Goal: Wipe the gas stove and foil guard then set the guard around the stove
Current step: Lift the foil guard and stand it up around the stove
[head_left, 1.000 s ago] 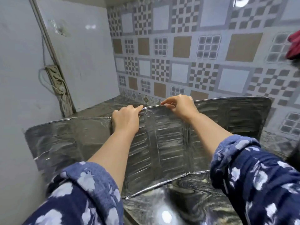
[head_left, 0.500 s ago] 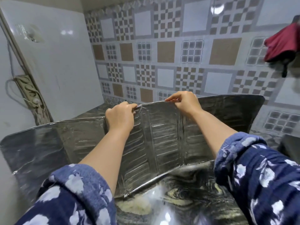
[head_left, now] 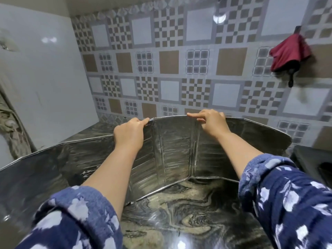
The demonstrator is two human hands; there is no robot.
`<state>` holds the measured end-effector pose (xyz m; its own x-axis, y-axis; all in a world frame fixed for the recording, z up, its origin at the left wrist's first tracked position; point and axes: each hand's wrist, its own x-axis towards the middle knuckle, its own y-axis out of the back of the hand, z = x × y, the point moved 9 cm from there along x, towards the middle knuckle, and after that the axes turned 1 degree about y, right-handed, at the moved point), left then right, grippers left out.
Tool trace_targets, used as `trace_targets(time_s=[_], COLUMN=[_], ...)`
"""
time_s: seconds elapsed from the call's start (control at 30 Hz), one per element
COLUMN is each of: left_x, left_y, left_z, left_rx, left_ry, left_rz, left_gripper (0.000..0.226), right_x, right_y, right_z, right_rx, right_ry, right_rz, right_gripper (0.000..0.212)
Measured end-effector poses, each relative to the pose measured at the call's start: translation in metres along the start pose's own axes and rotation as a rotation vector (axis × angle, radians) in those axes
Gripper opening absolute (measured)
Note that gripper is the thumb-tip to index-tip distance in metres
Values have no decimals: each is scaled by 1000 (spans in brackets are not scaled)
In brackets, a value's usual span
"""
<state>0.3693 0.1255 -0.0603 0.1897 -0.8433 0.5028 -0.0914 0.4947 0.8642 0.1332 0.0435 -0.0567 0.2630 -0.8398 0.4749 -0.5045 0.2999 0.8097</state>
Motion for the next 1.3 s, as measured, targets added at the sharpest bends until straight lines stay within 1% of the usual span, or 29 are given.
trace_targets(time_s=[0.07,0.17,0.27,0.4,0.47,0.57,0.7,0.8,0.97,1.17,1.3], left_x=[0,2,9,21,29,44,65,73,84,90,99], left_y=[-3,-5,2,22,36,60,92,106,116,121,119], left_z=[0,-1,-1,1,5,16,35,59,111,187,242], left_rx=[-23,-58,-76,-135,-163,-201,-200,-247,-270,-367,-438], left_ry=[22,39,29,30,18,-7,-27,-35,-96,-148,-214], left_rz=[-7,-4,34,96,132,200,281,316,347,380,426], left_gripper=[73,74,75,69,63,53,49,46,40,27,25], right_x=[-1,-1,4,22,32,47,63,68,67,61,56], right_y=[-2,2,14,33,49,82,126,158,200,250,284], right_z=[-1,-2,2,7,10,11,8,19,52,107,149], right_rx=[104,167,226,322,323,301,256,215,153,69,-35], right_ry=[-36,-65,-85,-77,-66,-17,51,68,79,89,69], right_rz=[31,67,112,135,153,223,304,358,430,471,499], right_gripper=[45,36,27,22,22,22,22,22,18,17,18])
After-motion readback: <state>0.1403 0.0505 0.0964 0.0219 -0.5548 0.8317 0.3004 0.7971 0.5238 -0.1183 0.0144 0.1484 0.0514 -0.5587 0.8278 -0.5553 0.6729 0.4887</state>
